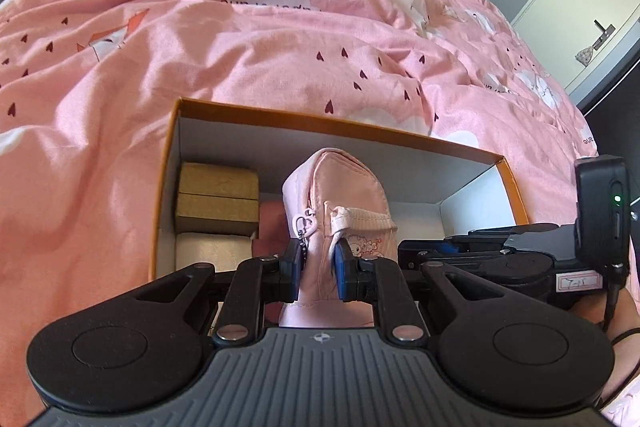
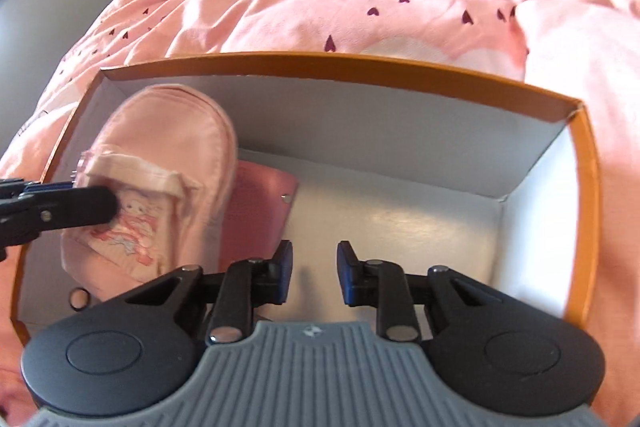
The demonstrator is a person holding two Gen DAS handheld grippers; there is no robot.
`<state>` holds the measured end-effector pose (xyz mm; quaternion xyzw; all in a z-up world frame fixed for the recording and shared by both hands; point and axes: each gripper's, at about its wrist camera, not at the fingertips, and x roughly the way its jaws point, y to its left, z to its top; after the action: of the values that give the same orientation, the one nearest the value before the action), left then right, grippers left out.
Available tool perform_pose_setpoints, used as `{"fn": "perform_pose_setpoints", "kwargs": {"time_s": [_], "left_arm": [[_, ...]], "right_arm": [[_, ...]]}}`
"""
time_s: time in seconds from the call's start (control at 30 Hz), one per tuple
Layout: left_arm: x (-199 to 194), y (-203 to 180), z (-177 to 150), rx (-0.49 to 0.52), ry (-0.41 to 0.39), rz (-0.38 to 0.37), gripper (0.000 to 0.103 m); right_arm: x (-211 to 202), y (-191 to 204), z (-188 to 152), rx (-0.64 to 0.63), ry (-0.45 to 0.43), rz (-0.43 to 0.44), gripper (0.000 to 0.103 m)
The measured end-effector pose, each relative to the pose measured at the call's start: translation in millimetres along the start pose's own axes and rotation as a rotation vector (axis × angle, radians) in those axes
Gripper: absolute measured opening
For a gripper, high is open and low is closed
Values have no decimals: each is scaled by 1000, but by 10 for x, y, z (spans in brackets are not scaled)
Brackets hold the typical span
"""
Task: Organize objects
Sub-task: 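Lower both items into the orange box and open both grippers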
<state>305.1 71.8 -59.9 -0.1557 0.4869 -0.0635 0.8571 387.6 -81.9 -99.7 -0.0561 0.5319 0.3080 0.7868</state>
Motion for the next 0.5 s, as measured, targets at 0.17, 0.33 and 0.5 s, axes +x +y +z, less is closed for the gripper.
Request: {"fn": "perform_pose_setpoints", "kwargs": {"time_s": [0.17, 0.33, 0.5], "left_arm": [[225, 80, -8, -37, 51, 28, 21], [252, 52, -30, -4, 40, 101, 27], [216, -152, -102, 148, -14, 218, 40]], "right_arm": [[31, 25, -35, -31, 3, 10, 24], [57, 60, -37, -34, -4, 57, 24], [104, 99, -22, -20, 3, 88, 18]]}}
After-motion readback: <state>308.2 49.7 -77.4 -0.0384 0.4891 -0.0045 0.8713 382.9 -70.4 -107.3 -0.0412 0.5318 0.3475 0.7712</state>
